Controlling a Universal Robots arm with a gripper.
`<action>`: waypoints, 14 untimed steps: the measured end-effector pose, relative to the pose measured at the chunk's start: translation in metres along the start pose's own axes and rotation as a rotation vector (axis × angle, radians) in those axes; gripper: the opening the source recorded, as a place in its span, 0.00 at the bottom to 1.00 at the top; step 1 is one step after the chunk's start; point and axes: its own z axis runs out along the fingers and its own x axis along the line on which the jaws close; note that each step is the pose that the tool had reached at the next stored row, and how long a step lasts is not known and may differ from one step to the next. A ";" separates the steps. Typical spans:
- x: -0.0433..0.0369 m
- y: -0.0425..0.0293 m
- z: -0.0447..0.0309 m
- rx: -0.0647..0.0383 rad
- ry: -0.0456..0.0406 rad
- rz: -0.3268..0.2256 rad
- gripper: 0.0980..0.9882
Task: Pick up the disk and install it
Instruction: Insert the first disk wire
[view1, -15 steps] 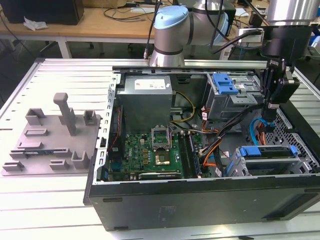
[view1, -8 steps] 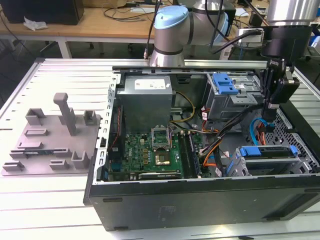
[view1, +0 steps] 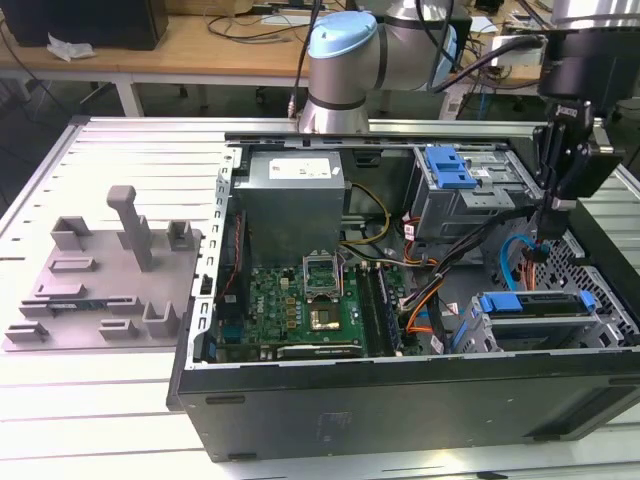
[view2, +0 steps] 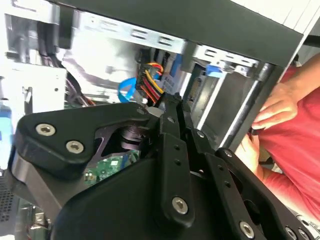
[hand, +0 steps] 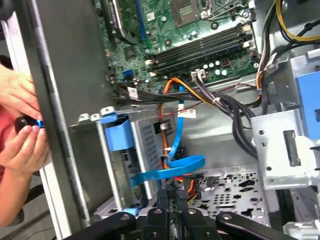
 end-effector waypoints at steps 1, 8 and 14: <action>0.0057 -0.0012 0.0023 0.000 -0.0008 0.000 0.08; 0.0347 -0.0074 0.0163 -0.011 -0.0541 -0.004 0.08; 0.0412 -0.0085 0.0209 -0.013 -0.0826 -0.015 0.08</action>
